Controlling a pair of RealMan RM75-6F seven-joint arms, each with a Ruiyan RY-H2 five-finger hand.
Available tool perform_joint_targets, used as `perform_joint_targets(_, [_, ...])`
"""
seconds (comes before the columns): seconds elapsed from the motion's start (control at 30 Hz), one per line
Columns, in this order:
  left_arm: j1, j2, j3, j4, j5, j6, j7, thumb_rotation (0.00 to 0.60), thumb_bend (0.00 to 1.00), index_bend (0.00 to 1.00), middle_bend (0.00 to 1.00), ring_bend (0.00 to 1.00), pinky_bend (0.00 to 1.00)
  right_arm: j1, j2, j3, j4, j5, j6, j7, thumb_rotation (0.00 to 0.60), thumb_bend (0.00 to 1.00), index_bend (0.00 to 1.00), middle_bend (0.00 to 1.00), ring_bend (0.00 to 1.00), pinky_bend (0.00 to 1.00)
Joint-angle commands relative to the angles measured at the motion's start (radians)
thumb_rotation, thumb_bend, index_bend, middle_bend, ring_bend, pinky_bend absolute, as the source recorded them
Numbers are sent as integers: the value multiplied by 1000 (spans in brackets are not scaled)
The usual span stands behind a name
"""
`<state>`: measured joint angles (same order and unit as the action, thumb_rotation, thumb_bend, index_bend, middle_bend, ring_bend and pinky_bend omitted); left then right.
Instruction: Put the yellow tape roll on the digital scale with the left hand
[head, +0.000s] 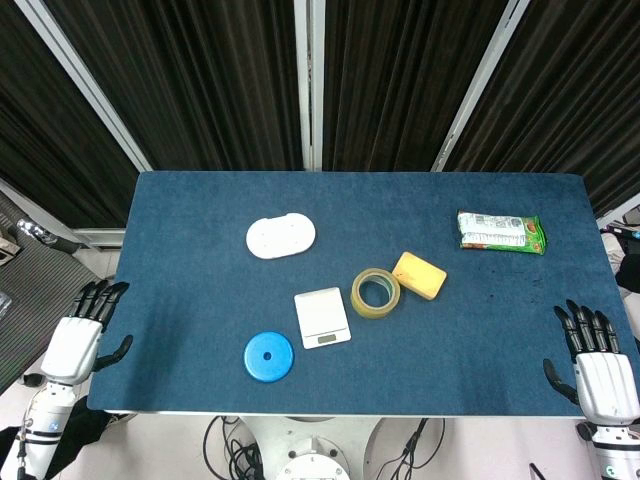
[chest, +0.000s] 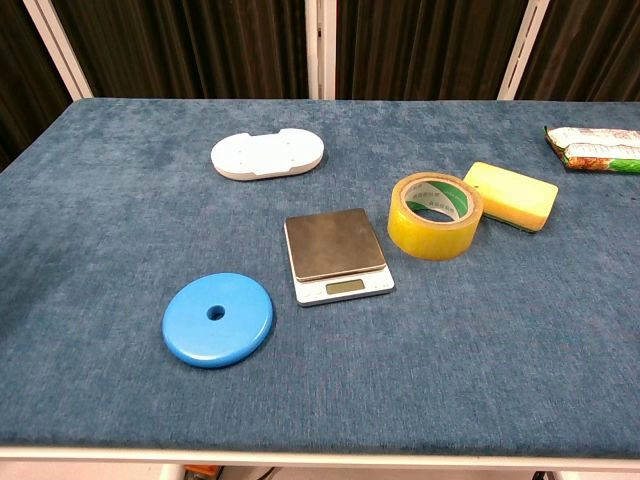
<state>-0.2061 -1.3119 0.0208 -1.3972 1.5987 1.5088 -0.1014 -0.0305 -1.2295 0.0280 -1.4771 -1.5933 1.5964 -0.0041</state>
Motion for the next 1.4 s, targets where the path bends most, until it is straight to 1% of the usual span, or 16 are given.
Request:
perform_joint_targets(0.03, [-7,-2,-3,-6,10,-6,20,600,337,33,79,0,0,-1,2,2,4,4,4,5,600,282,0,0,0,0])
perform_joint_targets(0.17, [-15,1,-10,-31,22,-7,41,600,337,33,79,0,0,1,2,14,22,22,2,30,600,282,0,0,0,0])
perform_joint_targets(0.33, [-29,12,-1,-74,64,-14,76,600,336,33,79,0,0,6,7,16,22,22,0,37,600,281,0,0,0,0])
perform_joint_targets(0.5, [-58,9,8,-123,104,-43,65,600,337,33,79,0,0,7,10,19,20,22,3,37,600,281,0,0,0,0])
perform_joint_targets(0.6, [-92,-4,14,-157,141,-79,58,600,337,33,79,0,0,7,9,19,27,29,-1,42,600,282,0,0,0,0])
perform_joint_targets(0.73, [-163,-38,1,-198,169,-165,75,600,336,33,81,0,0,5,7,18,37,32,-1,58,600,281,0,0,0,0])
perform_joint_targets(0.9, [-242,-96,-13,-231,175,-279,112,600,287,33,88,0,0,-3,7,12,51,29,10,73,600,281,0,0,0,0])
perform_joint_targets(1.0, [-274,-150,-8,-225,168,-337,127,600,284,33,88,0,0,-9,9,11,65,34,13,90,600,282,0,0,0,0])
perform_joint_targets(1.2, [-317,-252,18,-164,137,-437,116,600,284,33,92,0,0,-14,18,12,87,45,11,128,600,282,0,0,0,0])
perform_joint_targets(1.4, [-342,-329,26,-97,115,-474,97,600,285,33,106,0,0,-14,16,18,111,62,0,154,600,282,0,0,0,0])
